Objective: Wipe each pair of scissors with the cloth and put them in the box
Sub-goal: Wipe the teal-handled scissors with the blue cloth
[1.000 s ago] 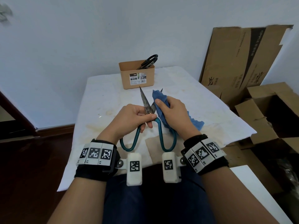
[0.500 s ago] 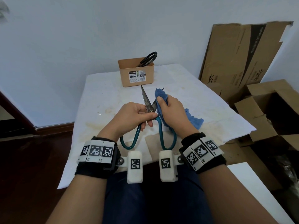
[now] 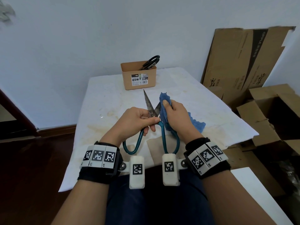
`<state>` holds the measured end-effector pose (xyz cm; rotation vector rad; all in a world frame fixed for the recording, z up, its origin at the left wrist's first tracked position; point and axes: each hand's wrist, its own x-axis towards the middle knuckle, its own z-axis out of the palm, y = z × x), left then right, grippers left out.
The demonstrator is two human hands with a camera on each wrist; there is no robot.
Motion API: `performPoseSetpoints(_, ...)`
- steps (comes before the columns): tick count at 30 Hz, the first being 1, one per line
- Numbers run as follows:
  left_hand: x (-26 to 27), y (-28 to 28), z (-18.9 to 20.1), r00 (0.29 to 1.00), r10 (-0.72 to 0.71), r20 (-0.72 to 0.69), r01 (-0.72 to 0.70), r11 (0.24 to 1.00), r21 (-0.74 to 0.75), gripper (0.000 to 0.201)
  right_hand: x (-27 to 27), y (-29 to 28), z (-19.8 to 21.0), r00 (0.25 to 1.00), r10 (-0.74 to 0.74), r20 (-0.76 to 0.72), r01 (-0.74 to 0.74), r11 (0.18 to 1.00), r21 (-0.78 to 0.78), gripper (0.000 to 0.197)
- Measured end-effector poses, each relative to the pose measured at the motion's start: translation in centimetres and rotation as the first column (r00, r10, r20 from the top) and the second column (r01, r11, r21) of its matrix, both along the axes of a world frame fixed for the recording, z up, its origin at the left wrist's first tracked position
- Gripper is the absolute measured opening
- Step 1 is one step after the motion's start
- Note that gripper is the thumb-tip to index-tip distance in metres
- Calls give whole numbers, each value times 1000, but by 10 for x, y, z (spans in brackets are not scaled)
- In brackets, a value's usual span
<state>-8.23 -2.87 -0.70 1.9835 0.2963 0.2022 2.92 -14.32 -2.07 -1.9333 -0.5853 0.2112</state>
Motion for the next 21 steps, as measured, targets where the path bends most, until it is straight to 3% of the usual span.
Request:
performPoseSetpoints(3,-1,2,-1,1000,-1,-1,1,1000,-23,26,-3,-2,3,999,-3,-51,5,999,40,40)
performPoseSetpoints(8,-5,9,-2,1000,-3,-7,2,999,-51,34,3,-10,3,957,-76,-278,129,975,179,38)
performPoseSetpoints(15,-6,12,-4,1000,7,-15,-8,998,-57,37,11,-15,1,978,-135,-161,178,941,288,57)
performPoseSetpoints(19,-3,9,-4,1000,-14,-25,13,998,-56,35,6,-12,8,984,-124,-127,156,946,284,35)
performPoseSetpoints(21,-1,7,-5,999,-26,-29,25,999,-48,35,5,-10,7,991,-98,-87,118,957,266,33)
